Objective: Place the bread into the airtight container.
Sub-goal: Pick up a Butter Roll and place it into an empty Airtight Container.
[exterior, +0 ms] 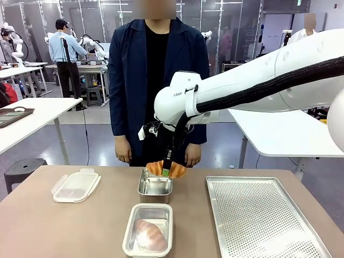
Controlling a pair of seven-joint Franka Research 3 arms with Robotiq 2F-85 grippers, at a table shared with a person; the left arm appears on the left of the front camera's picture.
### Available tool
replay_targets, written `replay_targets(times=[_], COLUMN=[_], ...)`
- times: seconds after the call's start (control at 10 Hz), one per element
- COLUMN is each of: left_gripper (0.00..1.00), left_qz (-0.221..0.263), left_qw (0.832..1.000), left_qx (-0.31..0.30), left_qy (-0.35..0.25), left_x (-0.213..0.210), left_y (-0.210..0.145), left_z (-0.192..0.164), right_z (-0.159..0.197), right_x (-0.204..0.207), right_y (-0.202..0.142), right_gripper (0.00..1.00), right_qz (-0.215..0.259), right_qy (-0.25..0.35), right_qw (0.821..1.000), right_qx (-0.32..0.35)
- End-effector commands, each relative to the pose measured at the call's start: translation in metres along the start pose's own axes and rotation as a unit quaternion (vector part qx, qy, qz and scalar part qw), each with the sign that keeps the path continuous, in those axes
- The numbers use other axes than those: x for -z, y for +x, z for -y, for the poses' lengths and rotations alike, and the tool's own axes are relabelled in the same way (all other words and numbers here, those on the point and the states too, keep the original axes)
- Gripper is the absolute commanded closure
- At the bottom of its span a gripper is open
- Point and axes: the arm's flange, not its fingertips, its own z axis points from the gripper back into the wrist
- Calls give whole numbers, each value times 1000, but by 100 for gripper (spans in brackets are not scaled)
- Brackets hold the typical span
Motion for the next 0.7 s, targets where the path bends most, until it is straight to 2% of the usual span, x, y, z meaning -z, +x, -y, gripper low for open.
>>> replay_targets(times=[0.0, 0.3, 0.5, 0.6], left_gripper=[0, 0, 0, 0], left_qz=[3, 3, 3, 3], left_qw=[1000, 1000, 1000, 1000], left_qx=[3, 3, 3, 3], left_qy=[-5, -5, -5, -5], left_x=[-2, -2, -2, -2], left_y=[2, 2, 2, 2], left_z=[1, 1, 1, 1], right_z=[-6, -16, -17, -17], right_x=[3, 17, 25, 25], right_y=[9, 26, 29, 33], right_gripper=[78, 78, 78, 78], right_qz=[17, 59, 53, 68], right_qy=[-73, -63, -76, -83], right_qw=[989, 948, 904, 885], right_qx=[124, 305, 417, 453])
